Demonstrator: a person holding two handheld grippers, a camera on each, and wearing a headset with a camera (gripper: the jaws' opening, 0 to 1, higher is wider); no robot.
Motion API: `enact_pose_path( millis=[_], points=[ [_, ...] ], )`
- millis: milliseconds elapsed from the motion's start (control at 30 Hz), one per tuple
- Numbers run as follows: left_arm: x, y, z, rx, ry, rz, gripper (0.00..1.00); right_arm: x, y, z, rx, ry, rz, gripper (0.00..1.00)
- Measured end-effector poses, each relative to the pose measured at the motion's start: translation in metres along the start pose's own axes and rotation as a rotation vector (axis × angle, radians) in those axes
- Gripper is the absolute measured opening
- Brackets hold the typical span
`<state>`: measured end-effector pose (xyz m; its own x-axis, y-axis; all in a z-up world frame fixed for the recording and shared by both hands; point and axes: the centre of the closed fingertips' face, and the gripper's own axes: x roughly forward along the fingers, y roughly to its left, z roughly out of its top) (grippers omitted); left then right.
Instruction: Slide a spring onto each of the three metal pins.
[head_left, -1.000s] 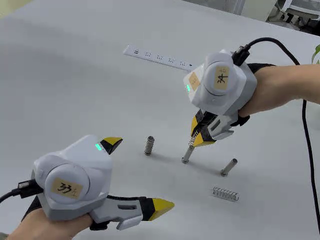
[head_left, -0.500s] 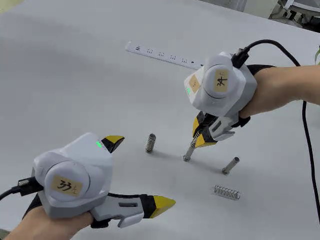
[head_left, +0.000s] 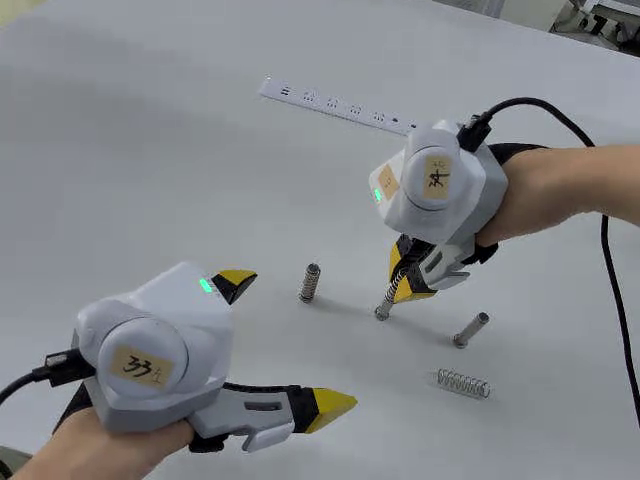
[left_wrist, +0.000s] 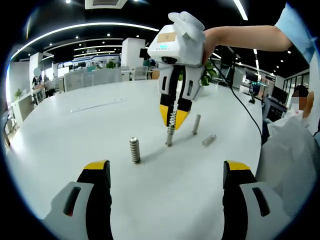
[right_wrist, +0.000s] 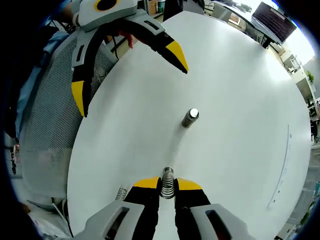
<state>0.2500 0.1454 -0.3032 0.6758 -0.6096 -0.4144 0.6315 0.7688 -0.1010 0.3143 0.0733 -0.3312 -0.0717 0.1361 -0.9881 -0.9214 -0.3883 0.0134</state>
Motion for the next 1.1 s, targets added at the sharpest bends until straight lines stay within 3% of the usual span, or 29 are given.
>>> enact_pose_path(
  millis=[433, 1100],
  points=[
    [0.001, 0.001, -0.002, -0.009, 0.006, -0.001, 0.91, 0.018, -0.001, -0.002, -0.003, 0.015, 0.019, 0.07],
    [0.002, -0.001, -0.004, -0.017, 0.014, -0.009, 0.90, 0.029, 0.000, -0.003, 0.014, 0.012, 0.034, 0.08]
  ],
)
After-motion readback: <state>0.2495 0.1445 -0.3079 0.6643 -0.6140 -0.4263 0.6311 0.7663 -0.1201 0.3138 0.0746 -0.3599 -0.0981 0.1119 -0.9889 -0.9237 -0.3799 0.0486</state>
